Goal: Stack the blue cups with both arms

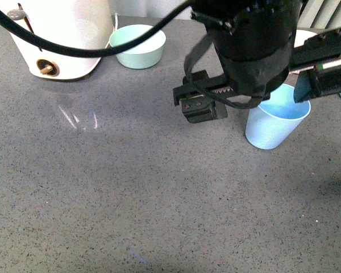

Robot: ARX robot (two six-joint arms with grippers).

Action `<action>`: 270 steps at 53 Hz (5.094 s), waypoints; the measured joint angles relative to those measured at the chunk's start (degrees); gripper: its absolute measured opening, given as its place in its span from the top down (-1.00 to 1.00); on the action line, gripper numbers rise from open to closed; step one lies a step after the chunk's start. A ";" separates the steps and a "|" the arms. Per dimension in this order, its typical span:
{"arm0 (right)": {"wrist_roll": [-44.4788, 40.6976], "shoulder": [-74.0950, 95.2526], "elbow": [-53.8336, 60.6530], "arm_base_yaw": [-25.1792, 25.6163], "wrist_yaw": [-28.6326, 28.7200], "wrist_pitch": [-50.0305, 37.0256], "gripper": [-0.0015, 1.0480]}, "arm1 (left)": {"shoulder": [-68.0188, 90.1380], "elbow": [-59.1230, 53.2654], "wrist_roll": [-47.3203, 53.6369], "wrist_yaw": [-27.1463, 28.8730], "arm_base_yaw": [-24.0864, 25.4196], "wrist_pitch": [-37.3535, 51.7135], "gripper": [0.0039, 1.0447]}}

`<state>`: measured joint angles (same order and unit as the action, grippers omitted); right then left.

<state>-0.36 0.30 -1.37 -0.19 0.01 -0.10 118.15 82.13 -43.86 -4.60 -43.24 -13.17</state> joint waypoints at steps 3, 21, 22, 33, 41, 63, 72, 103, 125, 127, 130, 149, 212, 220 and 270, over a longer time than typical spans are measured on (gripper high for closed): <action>0.00 0.00 0.00 0.00 0.00 0.00 -0.83 | -2.60 -2.05 -0.04 -0.35 0.79 1.75 -0.84; 0.00 0.00 0.00 0.00 0.04 0.02 -0.83 | -19.23 -30.03 21.07 25.75 11.45 46.38 -0.42; 0.00 0.00 0.00 0.00 0.02 0.02 -0.83 | -21.81 -34.80 25.94 27.10 13.88 52.92 -0.32; 0.00 -0.02 0.02 0.00 0.07 0.02 -0.83 | -39.10 -55.36 40.61 19.76 29.22 66.95 0.40; 0.00 -0.02 0.00 0.00 0.07 0.02 -0.83 | -43.58 -62.58 42.29 16.26 31.36 67.08 0.85; 0.00 -0.02 0.00 0.00 0.02 0.02 -0.83 | -58.97 -73.85 43.04 10.82 36.96 63.39 0.97; 0.00 -0.02 0.02 0.00 0.00 0.02 -0.83 | -65.31 -76.65 43.10 7.78 39.10 60.00 0.97; 0.00 -0.02 0.00 0.00 0.02 0.02 -0.83 | -87.73 -81.24 43.23 4.61 43.01 43.10 0.97; 0.00 -0.02 0.00 0.00 0.02 0.02 -0.83 | -101.48 -81.26 43.23 4.61 43.01 29.86 0.97; 0.00 -0.02 0.02 0.00 0.02 0.02 -0.83 | -102.29 -81.26 43.23 4.61 43.01 29.07 0.97; 0.00 -0.02 0.00 0.00 0.02 0.02 -0.83 | -103.58 -81.26 43.23 4.61 43.01 27.76 0.97; 0.00 -0.02 0.02 0.00 0.00 0.02 -0.83 | -112.93 -81.24 43.23 4.61 43.01 16.59 0.97; -28.94 95.80 -45.55 7.85 0.55 -14.34 -0.83 | -117.59 -81.24 43.34 4.61 43.01 13.20 -0.84; -30.45 102.57 -54.49 5.31 -0.61 -11.37 -0.83 | -117.59 -81.24 43.34 4.61 43.01 13.20 -0.84; -30.62 114.27 -61.61 6.60 -0.66 -6.19 0.87 | -117.59 -81.24 43.34 4.61 43.01 13.20 -0.84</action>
<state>-30.98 114.56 -62.98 6.42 -0.64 -6.28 0.56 0.89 -0.51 0.01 -0.23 0.03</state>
